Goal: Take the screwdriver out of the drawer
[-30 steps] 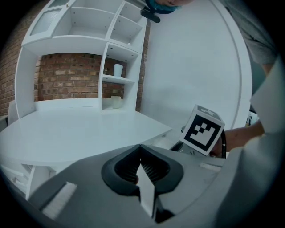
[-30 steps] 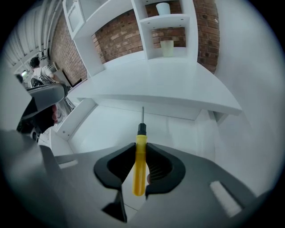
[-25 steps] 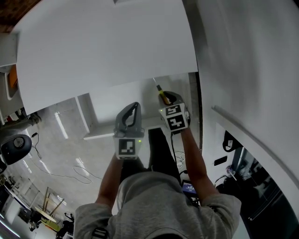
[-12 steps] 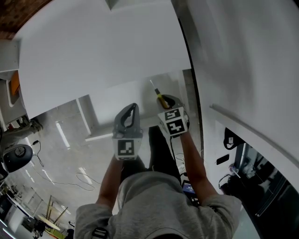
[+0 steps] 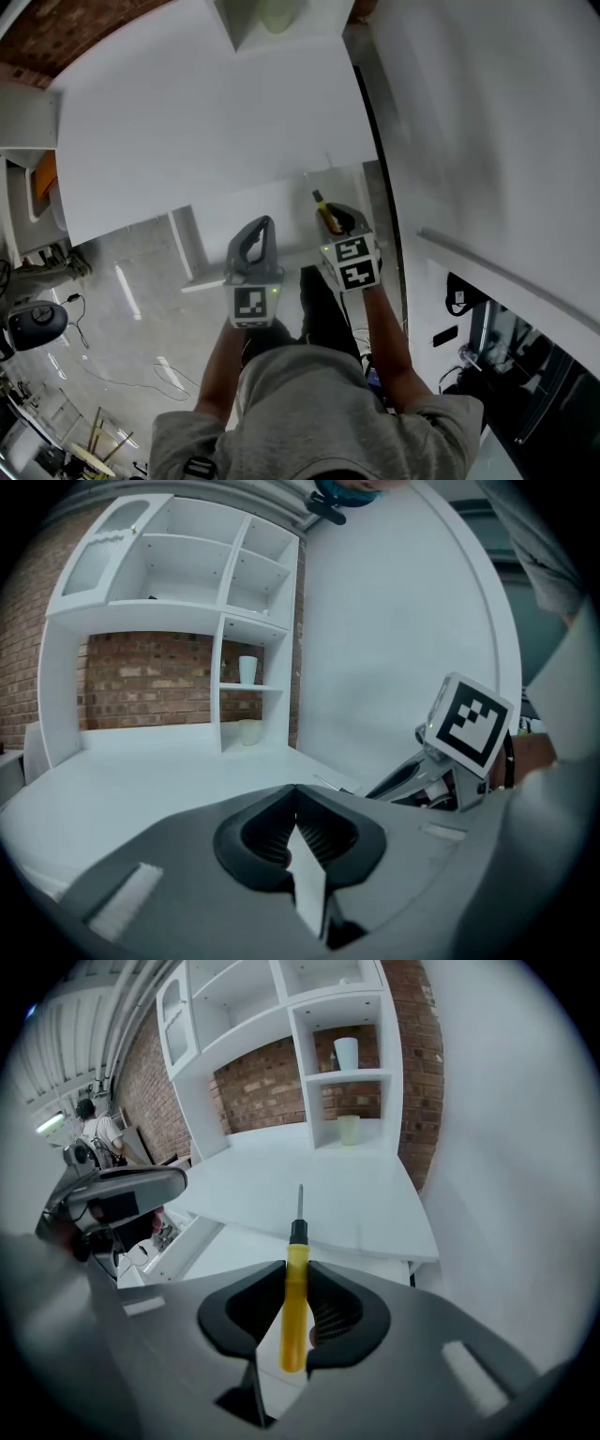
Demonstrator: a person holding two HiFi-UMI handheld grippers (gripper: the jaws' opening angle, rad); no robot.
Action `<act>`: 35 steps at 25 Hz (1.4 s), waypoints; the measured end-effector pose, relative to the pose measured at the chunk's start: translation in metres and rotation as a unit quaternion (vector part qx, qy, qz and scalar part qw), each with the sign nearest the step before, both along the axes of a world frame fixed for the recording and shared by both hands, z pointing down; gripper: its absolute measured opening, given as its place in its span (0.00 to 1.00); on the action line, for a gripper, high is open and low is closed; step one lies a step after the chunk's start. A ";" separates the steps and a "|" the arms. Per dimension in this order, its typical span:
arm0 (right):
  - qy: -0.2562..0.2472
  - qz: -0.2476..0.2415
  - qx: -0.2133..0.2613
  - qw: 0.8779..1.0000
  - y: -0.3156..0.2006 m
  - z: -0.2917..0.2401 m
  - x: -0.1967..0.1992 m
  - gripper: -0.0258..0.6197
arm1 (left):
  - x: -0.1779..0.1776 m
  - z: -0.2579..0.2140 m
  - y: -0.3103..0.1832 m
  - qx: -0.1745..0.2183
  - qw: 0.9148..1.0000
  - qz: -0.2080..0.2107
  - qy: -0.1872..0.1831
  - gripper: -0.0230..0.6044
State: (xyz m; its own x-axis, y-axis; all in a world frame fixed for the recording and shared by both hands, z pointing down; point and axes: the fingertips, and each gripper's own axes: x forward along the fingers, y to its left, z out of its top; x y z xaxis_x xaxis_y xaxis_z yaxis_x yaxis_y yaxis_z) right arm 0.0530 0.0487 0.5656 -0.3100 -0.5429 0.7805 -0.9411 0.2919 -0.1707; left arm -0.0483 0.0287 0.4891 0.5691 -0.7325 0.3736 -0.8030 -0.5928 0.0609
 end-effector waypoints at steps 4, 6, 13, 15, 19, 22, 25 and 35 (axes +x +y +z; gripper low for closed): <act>-0.005 -0.006 0.019 1.000 -0.013 -0.025 0.000 0.16 | -0.002 -0.015 -0.006 0.006 1.000 -0.010 -0.006 0.06; -0.005 -0.010 0.033 0.999 -0.020 -0.034 0.002 0.16 | -0.002 -0.025 -0.011 0.011 1.000 -0.019 -0.005 0.06; -0.016 -0.037 0.058 0.998 -0.050 -0.067 0.002 0.16 | -0.003 -0.049 -0.033 0.034 0.998 -0.047 -0.017 0.06; -0.021 -0.048 0.064 0.997 -0.060 -0.074 0.000 0.16 | -0.004 -0.055 -0.039 0.037 0.997 -0.063 -0.017 0.06; -0.027 -0.064 0.071 0.995 -0.075 -0.082 -0.003 0.16 | -0.009 -0.061 -0.044 0.037 0.995 -0.089 -0.017 0.06; -0.031 -0.074 0.072 0.994 -0.087 -0.082 -0.006 0.16 | -0.012 -0.063 -0.048 0.036 0.994 -0.105 -0.019 0.06; -0.031 -0.081 0.073 0.994 -0.102 -0.080 -0.009 0.16 | -0.017 -0.063 -0.056 0.036 0.992 -0.117 -0.022 0.06; -0.039 -0.083 0.054 0.994 -0.152 -0.056 -0.030 0.16 | -0.044 -0.049 -0.091 0.029 0.989 -0.143 -0.023 0.06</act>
